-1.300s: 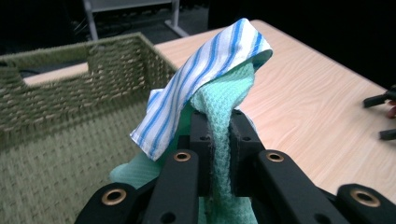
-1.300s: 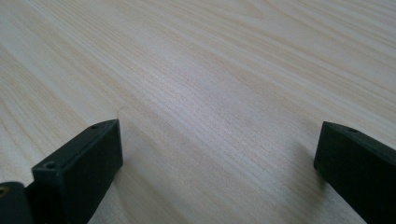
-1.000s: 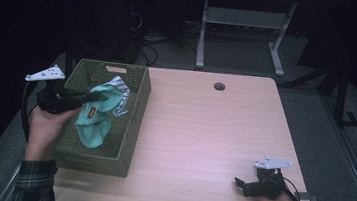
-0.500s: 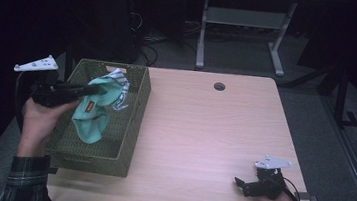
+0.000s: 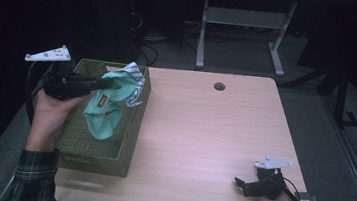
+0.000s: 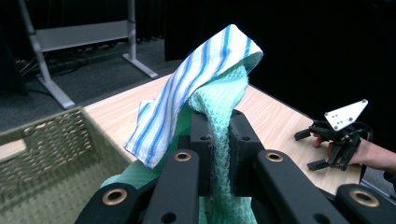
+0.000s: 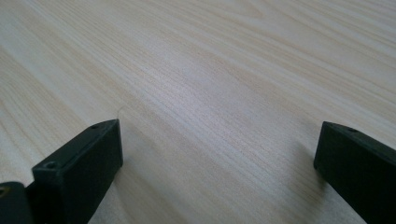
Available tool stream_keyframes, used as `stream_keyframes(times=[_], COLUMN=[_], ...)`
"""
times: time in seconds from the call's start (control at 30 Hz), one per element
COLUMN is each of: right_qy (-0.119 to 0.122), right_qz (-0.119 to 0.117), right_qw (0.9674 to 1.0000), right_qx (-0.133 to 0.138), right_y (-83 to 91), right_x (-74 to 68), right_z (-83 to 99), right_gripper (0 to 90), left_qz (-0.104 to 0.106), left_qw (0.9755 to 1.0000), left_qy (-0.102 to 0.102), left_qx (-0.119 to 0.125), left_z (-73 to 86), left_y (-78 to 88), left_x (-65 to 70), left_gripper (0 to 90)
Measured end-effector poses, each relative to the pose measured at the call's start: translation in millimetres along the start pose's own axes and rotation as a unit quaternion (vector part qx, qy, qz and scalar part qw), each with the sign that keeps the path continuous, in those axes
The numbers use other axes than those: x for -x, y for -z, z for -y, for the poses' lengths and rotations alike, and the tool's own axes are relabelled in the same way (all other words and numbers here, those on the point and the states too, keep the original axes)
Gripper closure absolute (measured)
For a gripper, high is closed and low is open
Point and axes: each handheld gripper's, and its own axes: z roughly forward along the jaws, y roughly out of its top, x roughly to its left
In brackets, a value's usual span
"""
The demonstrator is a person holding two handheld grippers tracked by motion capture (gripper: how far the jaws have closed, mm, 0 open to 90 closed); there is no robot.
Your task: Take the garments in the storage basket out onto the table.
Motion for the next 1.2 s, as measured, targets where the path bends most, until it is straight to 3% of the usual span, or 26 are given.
stream_keyframes(times=[0.23, 0.63, 1.2], right_qy=[0.0, 0.0, 0.0], right_qz=[0.0, 0.0, 0.001], right_qw=[1.0, 1.0, 1.0], right_qx=[0.0, 0.0, 0.0], right_y=[0.0, 0.0, 0.0], right_x=[0.0, 0.0, 0.0], right_z=[0.0, 0.0, 0.0], right_gripper=[0.6, 0.6, 0.7], left_qz=[0.022, 0.058, 0.111], left_qw=[0.9996, 0.998, 0.9926], left_qy=[-0.019, -0.026, -0.047], left_qx=[0.004, 0.006, -0.007], left_z=[-12.8, -17.2, -17.4], left_y=[-15.4, -43.2, -92.0], left_x=[15.8, 33.1, 67.5], left_gripper=[82.4, 82.4, 82.3])
